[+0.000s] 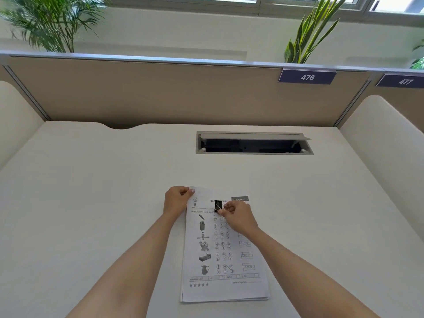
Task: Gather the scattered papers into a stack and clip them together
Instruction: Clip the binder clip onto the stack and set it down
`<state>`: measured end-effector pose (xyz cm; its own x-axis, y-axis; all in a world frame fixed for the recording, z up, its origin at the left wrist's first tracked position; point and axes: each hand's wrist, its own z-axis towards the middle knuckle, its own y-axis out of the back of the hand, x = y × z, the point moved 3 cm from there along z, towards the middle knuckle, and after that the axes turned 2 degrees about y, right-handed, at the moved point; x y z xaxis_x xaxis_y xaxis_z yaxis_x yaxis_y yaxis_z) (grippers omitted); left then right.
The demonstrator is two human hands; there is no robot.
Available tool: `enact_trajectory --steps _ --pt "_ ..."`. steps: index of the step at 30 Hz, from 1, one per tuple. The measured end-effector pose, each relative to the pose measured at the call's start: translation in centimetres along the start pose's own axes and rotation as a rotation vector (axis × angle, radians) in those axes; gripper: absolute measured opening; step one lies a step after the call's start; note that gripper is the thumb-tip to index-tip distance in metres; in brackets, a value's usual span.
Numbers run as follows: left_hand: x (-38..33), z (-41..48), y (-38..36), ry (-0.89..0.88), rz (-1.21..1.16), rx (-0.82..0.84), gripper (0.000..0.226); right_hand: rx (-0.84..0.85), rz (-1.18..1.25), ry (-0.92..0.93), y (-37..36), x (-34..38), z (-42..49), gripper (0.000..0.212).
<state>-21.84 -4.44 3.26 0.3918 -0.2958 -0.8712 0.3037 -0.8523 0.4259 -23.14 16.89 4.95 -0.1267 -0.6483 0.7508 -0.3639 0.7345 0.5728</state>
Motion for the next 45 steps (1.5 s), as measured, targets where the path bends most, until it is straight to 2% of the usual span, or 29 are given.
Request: enact_trajectory --steps 6,9,13,15,20,27,35,40,43,45 --pt "-0.3 0.5 -0.2 0.031 -0.059 0.0 0.009 -0.1 -0.034 0.08 1.2 1.6 0.9 0.031" --pt "-0.7 0.5 0.0 0.051 -0.067 0.001 0.014 -0.121 -0.107 0.138 2.5 3.4 1.8 0.024" --pt "-1.2 0.4 -0.1 0.038 -0.081 -0.004 0.017 -0.089 -0.34 0.241 3.6 5.9 3.1 0.03" --pt "-1.5 0.2 -0.3 0.022 -0.072 -0.02 0.01 -0.063 -0.485 0.314 3.8 6.9 3.4 0.031" --pt "-2.2 -0.4 -0.4 -0.01 -0.046 -0.079 0.02 0.009 -0.723 0.402 3.5 8.7 3.8 0.032" --pt "-2.6 -1.1 -0.4 -0.057 -0.086 -0.112 0.007 0.027 -0.773 0.469 2.6 9.7 4.0 0.025" --pt "-2.7 -1.8 -0.3 -0.064 -0.155 -0.128 0.013 0.031 -0.844 0.494 3.1 10.8 3.7 0.02" --pt "-3.6 -2.4 -0.3 -0.093 -0.206 -0.136 0.007 0.042 -0.968 0.521 3.3 11.8 3.0 0.018" --pt "-4.4 -2.6 -0.2 -0.129 -0.204 -0.13 0.024 0.062 -1.037 0.54 3.3 12.3 2.4 0.011" --pt "-4.5 -2.6 -0.2 -0.126 -0.214 -0.138 0.026 0.067 -1.065 0.546 3.4 12.6 2.2 0.011"
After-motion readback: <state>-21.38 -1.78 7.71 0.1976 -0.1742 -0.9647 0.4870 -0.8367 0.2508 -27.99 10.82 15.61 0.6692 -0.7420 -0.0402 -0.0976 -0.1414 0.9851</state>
